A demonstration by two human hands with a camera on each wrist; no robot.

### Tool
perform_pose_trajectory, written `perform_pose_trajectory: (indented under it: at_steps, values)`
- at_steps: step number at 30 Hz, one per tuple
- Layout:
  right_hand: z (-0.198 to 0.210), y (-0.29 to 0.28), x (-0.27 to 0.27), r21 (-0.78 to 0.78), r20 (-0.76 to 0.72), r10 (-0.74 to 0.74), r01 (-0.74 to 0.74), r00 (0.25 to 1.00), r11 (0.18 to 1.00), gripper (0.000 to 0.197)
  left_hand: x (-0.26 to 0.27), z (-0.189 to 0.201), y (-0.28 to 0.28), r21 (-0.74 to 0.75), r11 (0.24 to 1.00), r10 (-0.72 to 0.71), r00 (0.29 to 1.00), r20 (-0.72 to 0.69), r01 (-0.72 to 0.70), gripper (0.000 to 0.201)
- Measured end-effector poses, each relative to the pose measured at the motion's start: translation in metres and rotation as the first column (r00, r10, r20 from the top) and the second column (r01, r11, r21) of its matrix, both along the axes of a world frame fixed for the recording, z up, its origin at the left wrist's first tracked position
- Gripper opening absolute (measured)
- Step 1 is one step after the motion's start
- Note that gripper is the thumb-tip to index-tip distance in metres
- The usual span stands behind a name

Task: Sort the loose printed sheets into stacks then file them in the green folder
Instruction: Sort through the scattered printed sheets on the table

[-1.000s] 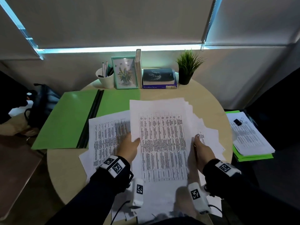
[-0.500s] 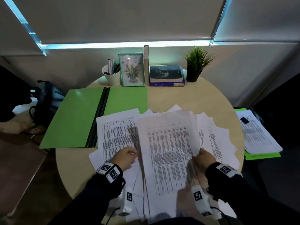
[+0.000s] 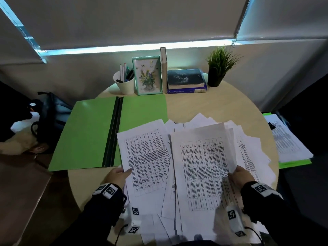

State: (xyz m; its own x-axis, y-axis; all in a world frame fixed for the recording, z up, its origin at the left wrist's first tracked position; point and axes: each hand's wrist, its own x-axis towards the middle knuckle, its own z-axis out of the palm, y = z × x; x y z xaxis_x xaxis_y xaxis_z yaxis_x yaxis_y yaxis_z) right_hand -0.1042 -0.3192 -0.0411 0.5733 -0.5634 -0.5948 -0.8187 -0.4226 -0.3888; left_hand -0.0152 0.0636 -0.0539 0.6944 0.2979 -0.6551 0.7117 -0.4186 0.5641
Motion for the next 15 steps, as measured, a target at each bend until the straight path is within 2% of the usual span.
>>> perform_pose_trajectory:
  at_steps: [2, 4, 9, 13, 15]
  values:
    - [-0.001, 0.001, 0.0, -0.008, -0.003, -0.006, 0.006, 1.0, 1.0, 0.03, 0.001, -0.001, -0.005, 0.026, 0.997, -0.077, 0.997, -0.005, 0.077, 0.028]
    - [-0.002, 0.001, 0.0, -0.011, -0.003, -0.014, 0.014, 1.0, 1.0, 0.029, 0.004, 0.002, -0.009, 0.042, 0.994, -0.101, 0.995, 0.025, 0.1, 0.021]
    - [-0.003, 0.0, -0.003, 0.03, 0.02, -0.058, 0.057, 0.998, 0.998, 0.026, 0.014, 0.009, -0.004, 0.196, 0.965, -0.196, 0.975, 0.107, 0.173, 0.032]
    - [-0.001, 0.001, -0.004, 0.04, 0.035, -0.063, 0.061, 0.997, 0.997, 0.027, 0.02, 0.017, 0.007, 0.212, 0.968, -0.177, 0.964, 0.2, 0.134, 0.034]
    - [0.0, 0.001, -0.005, 0.033, 0.038, -0.055, 0.054, 0.998, 0.998, 0.027, 0.024, 0.018, 0.016, 0.219, 0.968, -0.166, 0.967, 0.192, 0.123, 0.034]
